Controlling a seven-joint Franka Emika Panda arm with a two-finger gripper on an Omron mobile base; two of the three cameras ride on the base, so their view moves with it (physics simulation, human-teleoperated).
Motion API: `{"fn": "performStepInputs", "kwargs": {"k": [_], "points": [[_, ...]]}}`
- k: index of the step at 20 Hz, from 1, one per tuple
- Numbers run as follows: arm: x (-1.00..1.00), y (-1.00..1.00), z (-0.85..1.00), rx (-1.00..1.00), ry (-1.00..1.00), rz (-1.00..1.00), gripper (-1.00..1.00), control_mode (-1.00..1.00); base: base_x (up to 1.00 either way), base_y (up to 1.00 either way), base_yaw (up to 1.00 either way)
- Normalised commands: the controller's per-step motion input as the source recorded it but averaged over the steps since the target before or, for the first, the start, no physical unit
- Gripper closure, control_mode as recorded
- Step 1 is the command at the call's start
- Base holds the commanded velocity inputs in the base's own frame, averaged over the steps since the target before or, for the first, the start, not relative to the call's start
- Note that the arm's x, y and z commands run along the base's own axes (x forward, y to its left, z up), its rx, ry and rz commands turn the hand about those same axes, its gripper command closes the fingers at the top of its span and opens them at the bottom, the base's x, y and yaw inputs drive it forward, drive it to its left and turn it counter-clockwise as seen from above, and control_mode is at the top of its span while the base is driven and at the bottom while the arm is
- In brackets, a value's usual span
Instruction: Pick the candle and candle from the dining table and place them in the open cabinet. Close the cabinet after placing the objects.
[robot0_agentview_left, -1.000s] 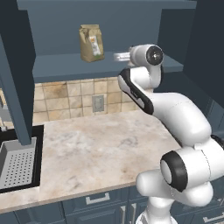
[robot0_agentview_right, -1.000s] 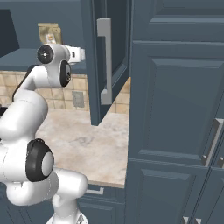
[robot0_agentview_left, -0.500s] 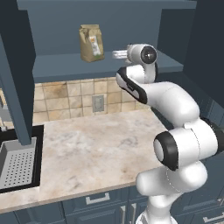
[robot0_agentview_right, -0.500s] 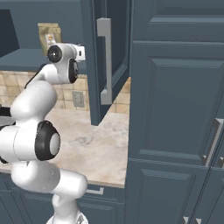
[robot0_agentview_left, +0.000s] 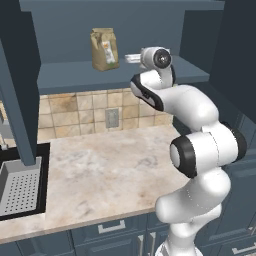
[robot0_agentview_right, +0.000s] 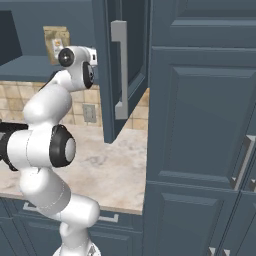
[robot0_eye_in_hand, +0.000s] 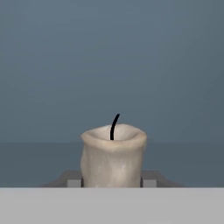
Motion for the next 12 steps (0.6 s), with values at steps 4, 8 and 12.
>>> {"fn": "performStepInputs", "kwargs": {"k": [4,8,12], "points": [[0.04,0.00,0.02,0.00,0.00,-0.06,-1.00,-1.00,0.00,0.00,0.00],[-0.32,0.00,0.04,0.00,0.03,-0.01,-1.00,-1.00,0.00,0.00,0.00],[-0.77,-0.08,0.00,0.00,0.08,-0.05,-1.00,-1.00,0.00,0.00,0.00]]}}
